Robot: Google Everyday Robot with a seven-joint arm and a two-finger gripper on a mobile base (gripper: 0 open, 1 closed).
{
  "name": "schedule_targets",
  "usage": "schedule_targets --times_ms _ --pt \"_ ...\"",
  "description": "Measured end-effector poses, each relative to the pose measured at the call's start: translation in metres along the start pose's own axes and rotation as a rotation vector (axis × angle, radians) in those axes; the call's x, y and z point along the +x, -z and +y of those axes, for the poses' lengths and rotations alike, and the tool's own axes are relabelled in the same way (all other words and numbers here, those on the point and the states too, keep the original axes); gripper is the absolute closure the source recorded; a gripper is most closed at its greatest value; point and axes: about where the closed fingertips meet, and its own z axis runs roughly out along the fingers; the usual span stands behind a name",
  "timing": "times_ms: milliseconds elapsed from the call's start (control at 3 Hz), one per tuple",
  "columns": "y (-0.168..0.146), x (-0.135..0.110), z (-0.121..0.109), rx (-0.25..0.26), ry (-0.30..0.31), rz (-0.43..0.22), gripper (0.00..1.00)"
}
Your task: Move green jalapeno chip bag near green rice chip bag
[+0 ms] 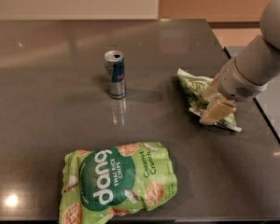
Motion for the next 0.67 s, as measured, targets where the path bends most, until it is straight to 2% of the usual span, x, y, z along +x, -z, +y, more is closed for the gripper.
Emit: schedule_targets --times_ms 333,667 --pt "0.006 -0.007 0.002 -0.004 -0.001 -0.020 0.64" --pt "0.024 -0.026 0.010 -0.019 0.013 -0.068 0.88"
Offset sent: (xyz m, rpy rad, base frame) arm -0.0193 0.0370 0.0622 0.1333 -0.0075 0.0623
